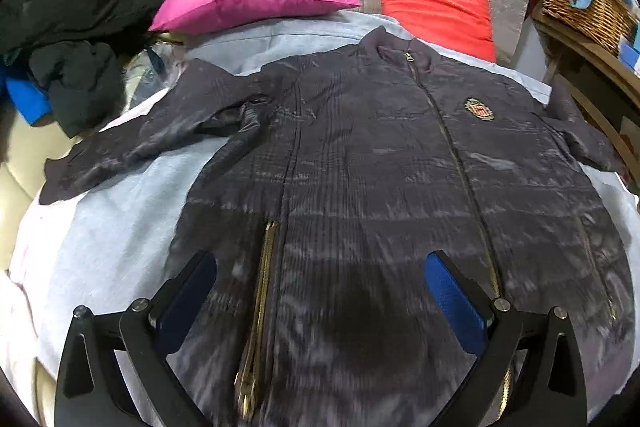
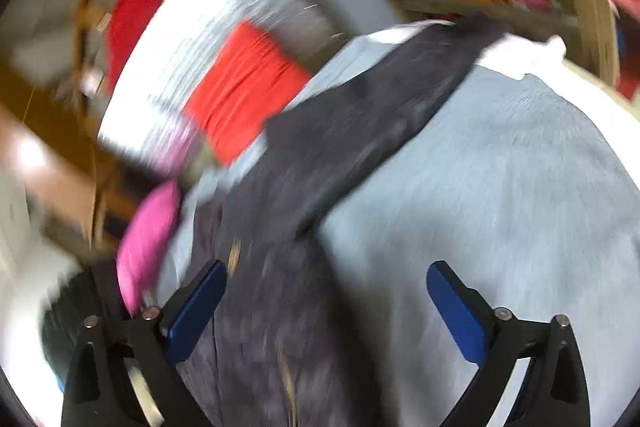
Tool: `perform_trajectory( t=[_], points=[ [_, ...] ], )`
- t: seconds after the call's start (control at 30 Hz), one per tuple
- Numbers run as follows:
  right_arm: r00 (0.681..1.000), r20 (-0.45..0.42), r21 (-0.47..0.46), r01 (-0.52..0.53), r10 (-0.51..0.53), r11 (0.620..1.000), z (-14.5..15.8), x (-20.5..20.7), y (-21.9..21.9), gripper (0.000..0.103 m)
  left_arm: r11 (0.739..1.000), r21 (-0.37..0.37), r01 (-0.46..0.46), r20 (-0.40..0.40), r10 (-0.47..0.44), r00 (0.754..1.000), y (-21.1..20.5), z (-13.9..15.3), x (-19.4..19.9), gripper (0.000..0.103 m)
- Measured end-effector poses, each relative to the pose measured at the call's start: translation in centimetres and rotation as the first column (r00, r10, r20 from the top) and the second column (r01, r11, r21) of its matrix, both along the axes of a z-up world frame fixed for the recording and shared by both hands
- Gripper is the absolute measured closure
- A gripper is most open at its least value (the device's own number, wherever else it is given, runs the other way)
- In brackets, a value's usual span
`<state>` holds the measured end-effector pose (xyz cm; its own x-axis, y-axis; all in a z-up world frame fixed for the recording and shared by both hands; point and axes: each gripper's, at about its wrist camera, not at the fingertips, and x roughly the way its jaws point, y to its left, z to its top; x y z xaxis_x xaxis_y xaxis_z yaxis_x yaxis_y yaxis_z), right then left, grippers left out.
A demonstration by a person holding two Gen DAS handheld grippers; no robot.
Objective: Fold large clothes
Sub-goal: 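Reach the right tool to a jacket sleeve cuff and grasp it, then lift the sleeve with the right tool, fold it across the jacket body, release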
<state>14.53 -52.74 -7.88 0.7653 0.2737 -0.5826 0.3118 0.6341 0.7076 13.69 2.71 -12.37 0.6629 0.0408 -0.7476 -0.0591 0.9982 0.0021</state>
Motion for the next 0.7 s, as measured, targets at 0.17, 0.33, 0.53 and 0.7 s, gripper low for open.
perform_trajectory(
  t=[0.17,0.33,0.53,0.7],
  points=[
    [0.985,-0.067,0.124,0.168,-0.161,0.978,-3.8,6.9,-7.9,0.016,1.0,-0.018,-0.003,0.02,0.003,1.0,0.3,-1.0,2.7,0.0],
    [0.965,-0.118,0.122,0.25,-0.236,0.961,-5.8,11.0,-11.0,0.028,0.998,-0.059,-0.018,0.006,0.019,1.0,1.2,-2.5,4.1,0.0],
    [0.949,-0.196,0.072,0.267,-0.249,0.961,-7.1,14.9,-12.9,0.089,0.994,-0.105,-0.017,-0.028,0.014,1.0,1.7,-4.4,4.6,0.0],
    [0.979,-0.092,-0.23,0.158,-0.183,0.96,1.1,17.5,-8.3,0.096,0.992,-0.126,0.0,0.0,0.0,1.0,1.8,-4.7,4.5,0.0]
  ],
)
